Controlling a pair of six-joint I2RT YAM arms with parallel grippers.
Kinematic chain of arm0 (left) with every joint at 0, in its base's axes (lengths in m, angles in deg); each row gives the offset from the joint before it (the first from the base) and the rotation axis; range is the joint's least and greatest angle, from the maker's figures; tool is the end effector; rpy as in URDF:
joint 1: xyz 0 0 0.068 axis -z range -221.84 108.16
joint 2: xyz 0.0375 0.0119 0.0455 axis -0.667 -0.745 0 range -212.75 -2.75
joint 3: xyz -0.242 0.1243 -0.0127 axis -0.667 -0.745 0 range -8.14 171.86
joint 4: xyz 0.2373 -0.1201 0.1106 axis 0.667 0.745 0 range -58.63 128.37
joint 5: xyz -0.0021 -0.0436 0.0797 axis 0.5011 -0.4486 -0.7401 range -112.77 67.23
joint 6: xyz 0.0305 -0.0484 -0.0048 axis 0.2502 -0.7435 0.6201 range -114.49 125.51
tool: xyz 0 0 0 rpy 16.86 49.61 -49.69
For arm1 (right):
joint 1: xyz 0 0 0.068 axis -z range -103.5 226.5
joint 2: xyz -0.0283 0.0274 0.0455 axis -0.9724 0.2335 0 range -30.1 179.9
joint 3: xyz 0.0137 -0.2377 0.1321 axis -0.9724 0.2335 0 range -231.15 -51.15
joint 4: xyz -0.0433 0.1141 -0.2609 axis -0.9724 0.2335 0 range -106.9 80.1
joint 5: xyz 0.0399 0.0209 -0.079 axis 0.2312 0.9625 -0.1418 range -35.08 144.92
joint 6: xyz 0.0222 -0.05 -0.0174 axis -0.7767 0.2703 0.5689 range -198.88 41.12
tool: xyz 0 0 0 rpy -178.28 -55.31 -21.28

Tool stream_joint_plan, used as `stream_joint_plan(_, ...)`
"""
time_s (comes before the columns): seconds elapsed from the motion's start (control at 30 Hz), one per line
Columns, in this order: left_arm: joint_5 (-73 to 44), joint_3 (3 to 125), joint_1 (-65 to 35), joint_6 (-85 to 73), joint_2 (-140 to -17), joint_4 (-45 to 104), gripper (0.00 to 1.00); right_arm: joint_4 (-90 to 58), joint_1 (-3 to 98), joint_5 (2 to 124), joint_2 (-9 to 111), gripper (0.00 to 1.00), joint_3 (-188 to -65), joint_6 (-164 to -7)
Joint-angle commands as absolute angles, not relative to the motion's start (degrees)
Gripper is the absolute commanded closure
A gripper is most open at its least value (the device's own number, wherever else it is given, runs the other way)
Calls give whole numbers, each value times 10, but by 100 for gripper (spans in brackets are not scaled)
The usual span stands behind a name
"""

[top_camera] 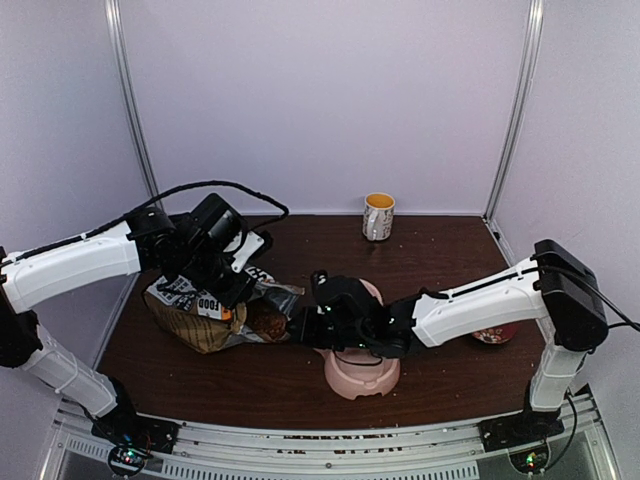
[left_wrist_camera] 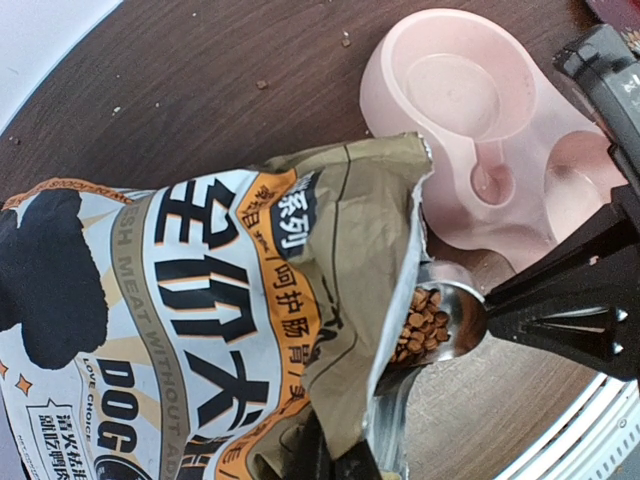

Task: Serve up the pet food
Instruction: Collect the pet food from the pet food bag.

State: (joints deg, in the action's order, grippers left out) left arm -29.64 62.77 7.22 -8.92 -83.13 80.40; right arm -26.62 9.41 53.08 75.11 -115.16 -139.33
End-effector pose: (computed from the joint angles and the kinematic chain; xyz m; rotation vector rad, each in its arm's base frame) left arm 0.2100 -0.2347 0.2901 0.7321 2.4965 -0.2530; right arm 0.1694 0.3974 0.1730 -0.1175 2.3989 1.1900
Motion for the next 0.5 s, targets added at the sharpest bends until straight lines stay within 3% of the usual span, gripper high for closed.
stream_joint_plan(0.0, -311, 640, 64, -83, -826, 752, 100, -264, 101, 508, 712, 100, -1123, -1404)
stream_joint_plan(0.27, -308, 638, 65, -83, -824, 752, 100, -240, 101, 498, 711, 100, -1140, -1409)
stream_joint_plan(0.47, -291, 635, 64, -83, -824, 753, 100, -309, 116, 533, 716, 100, -1137, -1424)
